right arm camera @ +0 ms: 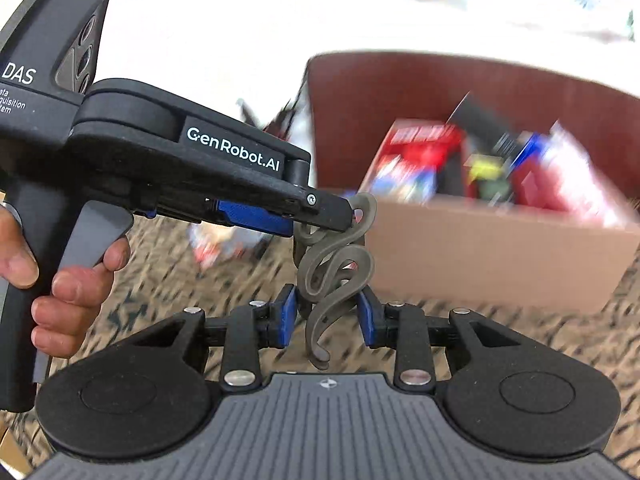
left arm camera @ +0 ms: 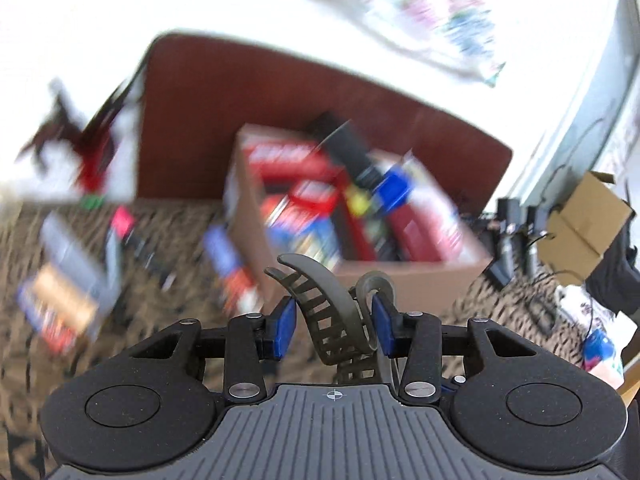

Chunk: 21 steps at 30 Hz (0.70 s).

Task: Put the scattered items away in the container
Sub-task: 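Lift the grey coiled toy with the right gripper and carry it over the cardboard box, then open the right gripper to drop the coiled toy into the box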

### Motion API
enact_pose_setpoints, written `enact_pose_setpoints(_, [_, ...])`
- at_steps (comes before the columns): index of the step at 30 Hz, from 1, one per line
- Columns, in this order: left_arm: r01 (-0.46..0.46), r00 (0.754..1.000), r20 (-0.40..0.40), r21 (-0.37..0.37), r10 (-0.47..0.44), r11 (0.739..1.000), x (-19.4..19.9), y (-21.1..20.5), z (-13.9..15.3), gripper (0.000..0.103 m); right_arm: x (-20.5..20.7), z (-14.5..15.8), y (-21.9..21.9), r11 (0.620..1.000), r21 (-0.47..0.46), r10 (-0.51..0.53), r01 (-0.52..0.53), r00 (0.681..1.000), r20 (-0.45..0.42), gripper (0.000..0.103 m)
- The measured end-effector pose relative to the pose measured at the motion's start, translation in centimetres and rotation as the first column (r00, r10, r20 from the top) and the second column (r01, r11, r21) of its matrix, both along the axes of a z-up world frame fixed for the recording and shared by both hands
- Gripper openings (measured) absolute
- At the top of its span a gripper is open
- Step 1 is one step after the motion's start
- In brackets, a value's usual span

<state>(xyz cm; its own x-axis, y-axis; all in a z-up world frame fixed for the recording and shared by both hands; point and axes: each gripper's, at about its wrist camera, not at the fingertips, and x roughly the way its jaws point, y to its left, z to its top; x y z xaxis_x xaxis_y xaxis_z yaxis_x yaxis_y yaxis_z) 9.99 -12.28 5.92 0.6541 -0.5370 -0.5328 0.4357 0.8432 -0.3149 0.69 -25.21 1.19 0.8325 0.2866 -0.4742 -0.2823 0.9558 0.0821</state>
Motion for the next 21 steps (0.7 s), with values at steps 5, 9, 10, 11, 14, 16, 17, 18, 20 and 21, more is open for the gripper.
enact_pose_setpoints(5, [0.041, 0.997, 0.062, -0.015, -0.040, 0.999, 4.1, -4.1, 3.1, 0.041, 2.8, 3.2, -2.9, 0.997, 0.002, -0.082, 0.082, 0.992, 0.091, 0.036])
enact_pose_setpoints(9, [0.063, 0.994, 0.090, -0.013, -0.062, 0.998, 8.2, -7.1, 3.8, 0.042, 6.2, 4.5, -4.6, 0.989, 0.003, -0.146, 0.147, 0.982, 0.123, 0.034])
enact_pose_setpoints(10, [0.066, 0.994, 0.093, -0.014, -0.064, 0.998, 9.2, -7.7, 3.6, 0.045, 7.1, 4.5, -5.0, 0.987, 0.006, -0.162, 0.162, 0.979, 0.124, 0.034])
enact_pose_setpoints(11, [0.067, 0.993, 0.096, -0.010, -0.065, 0.998, 10.3, -8.3, 3.2, 0.063, 8.3, 4.4, -5.4, 0.984, 0.011, -0.178, 0.178, 0.976, 0.123, 0.034])
enact_pose_setpoints(14, [0.037, 0.996, 0.078, 0.059, -0.041, 0.998, 11.8, -9.0, 1.5, 0.087, 11.3, 3.2, -6.4, 0.978, 0.007, -0.208, 0.208, 0.973, 0.097, 0.037])
enact_pose_setpoints(16, [0.040, 0.995, 0.091, 0.067, -0.046, 0.997, 11.6, -8.2, 0.6, 0.089, 12.2, 2.1, -6.5, 0.974, -0.014, -0.223, 0.224, 0.973, 0.059, 0.049])
enact_pose_setpoints(17, [0.041, 0.994, 0.095, 0.061, -0.046, 0.997, 11.4, -7.6, 0.3, 0.091, 11.9, 1.7, -6.6, 0.976, -0.014, -0.218, 0.219, 0.973, 0.070, 0.057])
enact_pose_setpoints(18, [0.034, 0.995, 0.095, 0.053, -0.039, 0.998, 11.1, -7.0, 0.0, 0.092, 11.5, 1.3, -6.5, 0.977, -0.016, -0.213, 0.215, 0.974, 0.083, 0.064])
enact_pose_setpoints(20, [0.013, 0.997, 0.082, 0.035, -0.016, 0.999, 10.5, -5.8, -0.5, 0.093, 10.8, 0.6, -6.3, 0.975, -0.027, -0.218, 0.222, 0.971, 0.092, 0.066])
enact_pose_setpoints(21, [0.005, 0.997, 0.073, 0.029, -0.008, 1.000, 10.2, -5.1, -0.7, 0.093, 10.7, 0.4, -6.1, 0.975, -0.028, -0.219, 0.222, 0.972, 0.091, 0.066])
